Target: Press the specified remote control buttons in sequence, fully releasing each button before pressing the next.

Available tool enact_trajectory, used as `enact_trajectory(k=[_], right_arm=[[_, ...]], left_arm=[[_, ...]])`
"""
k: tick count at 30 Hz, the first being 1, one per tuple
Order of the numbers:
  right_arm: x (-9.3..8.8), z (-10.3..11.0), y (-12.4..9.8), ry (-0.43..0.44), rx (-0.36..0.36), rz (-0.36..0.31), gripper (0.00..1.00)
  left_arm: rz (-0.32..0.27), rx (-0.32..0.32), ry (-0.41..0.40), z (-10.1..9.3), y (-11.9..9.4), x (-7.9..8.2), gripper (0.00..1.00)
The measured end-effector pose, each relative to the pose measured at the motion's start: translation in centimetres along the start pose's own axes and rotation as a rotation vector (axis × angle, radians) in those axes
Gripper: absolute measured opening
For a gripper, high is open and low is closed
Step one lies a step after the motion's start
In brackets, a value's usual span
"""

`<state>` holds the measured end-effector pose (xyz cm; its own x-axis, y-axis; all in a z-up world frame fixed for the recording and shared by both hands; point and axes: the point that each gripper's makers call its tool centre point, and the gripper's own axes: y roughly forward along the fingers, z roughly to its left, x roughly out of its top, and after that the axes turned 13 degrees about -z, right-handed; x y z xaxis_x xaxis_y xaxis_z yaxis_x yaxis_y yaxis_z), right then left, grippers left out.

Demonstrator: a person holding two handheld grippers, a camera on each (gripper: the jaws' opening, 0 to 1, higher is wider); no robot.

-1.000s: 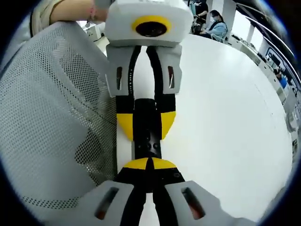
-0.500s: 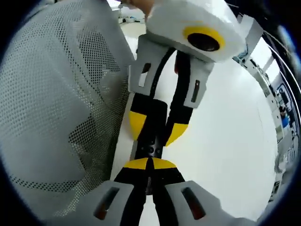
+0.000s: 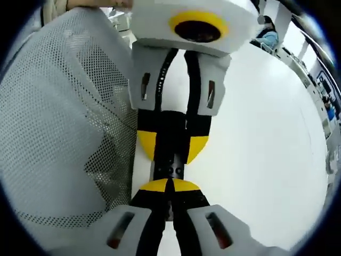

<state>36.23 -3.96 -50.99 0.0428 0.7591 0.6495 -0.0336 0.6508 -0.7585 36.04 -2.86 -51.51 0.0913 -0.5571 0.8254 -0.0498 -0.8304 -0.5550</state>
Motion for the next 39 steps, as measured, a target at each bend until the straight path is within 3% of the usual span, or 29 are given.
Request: enact_trajectory(k=[2, 16, 18, 20, 21, 33, 39], right_arm=[[-0.05, -0.07, -0.07, 0.032, -0.003, -0.014, 0.0], [-0.17, 0.29, -0.27, -0.016, -0.003, -0.015, 0.06], [-0.31, -0.2, -0.43, -0.012, -0.031, -0.009, 0.12], [-0.49, 0.2, -0.4, 0.032, 0.004, -0.006, 0.09], [-0.29, -0.18, -0.36, 0.027, -0.012, -0.015, 0.09], [-0.31, 0.34, -0.09, -0.038, -0.028, 0.082, 0.08], [-0.46, 0.18, -0.11, -0.028, -0.035, 0.099, 0.09]], left_arm=[[-0.002, 0.001, -0.002, 0.01, 0.01, 0.01, 0.25], [0.012, -0.002, 0.027, -0.04, 0.05, -0.07, 0.25], [0.006, -0.002, 0.023, 0.0, 0.03, -0.13, 0.25], [0.009, -0.002, 0.027, 0.0, 0.04, -0.15, 0.25], [0.012, -0.003, 0.03, 0.0, 0.04, -0.16, 0.25], [0.016, -0.009, 0.038, -0.03, 0.07, -0.3, 0.25], [0.015, -0.012, 0.035, -0.04, 0.09, -0.29, 0.25]])
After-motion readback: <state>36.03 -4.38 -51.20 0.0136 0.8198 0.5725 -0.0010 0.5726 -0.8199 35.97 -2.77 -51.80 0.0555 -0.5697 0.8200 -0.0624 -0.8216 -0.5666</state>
